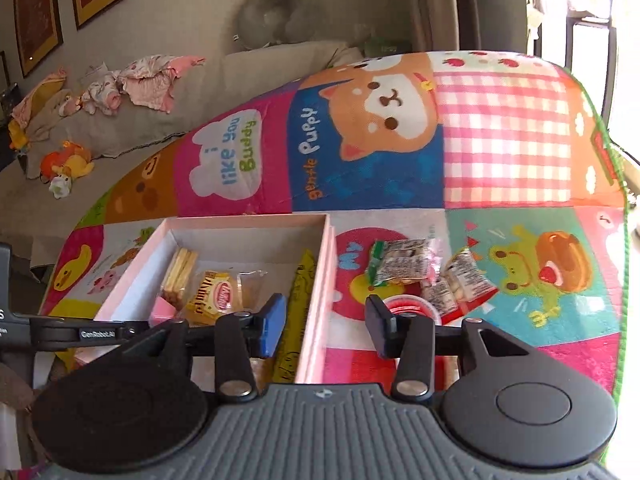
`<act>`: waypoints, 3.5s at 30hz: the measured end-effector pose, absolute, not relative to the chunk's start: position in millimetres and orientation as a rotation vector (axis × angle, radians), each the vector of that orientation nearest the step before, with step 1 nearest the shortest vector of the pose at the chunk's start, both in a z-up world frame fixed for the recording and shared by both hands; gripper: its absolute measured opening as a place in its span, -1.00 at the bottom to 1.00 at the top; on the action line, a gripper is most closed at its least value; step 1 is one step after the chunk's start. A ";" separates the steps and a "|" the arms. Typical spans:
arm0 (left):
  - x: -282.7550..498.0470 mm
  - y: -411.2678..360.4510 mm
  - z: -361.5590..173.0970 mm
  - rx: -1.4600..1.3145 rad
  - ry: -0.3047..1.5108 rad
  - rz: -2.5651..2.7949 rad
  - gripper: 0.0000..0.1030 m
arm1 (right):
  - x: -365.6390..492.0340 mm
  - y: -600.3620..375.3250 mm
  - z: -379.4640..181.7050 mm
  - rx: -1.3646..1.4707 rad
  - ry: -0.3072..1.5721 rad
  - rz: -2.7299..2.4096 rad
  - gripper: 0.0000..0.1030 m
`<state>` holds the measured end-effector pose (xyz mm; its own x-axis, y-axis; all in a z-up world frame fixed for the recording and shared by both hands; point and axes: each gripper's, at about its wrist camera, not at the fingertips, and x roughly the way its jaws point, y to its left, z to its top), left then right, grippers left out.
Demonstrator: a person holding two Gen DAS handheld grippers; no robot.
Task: Organize objects
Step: 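Reach the right gripper toward the small wrapped sweets and grasp them, then carry the green-wrapped sweets with the right gripper and drop them into the box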
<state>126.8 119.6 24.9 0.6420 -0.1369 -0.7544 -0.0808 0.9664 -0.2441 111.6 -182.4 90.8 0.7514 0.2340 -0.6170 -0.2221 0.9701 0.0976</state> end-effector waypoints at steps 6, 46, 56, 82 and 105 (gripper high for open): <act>127.0 119.4 25.3 -0.258 0.878 -0.034 -0.64 | 121.3 -231.1 75.6 0.028 0.738 0.155 0.03; 126.3 120.5 24.6 -0.255 0.877 -0.041 -0.64 | 147.3 -244.5 96.1 0.061 0.849 0.304 -0.74; 125.8 120.0 23.8 -0.252 0.873 -0.043 -0.64 | 99.5 -235.0 102.4 -0.118 0.757 0.272 -0.19; 127.2 122.8 23.8 -0.258 0.878 -0.057 -0.62 | 207.5 -262.0 21.7 0.200 1.038 0.389 0.26; 129.2 117.0 25.7 -0.215 0.889 -0.046 -0.65 | 164.6 -237.2 28.1 -0.109 0.976 0.398 0.20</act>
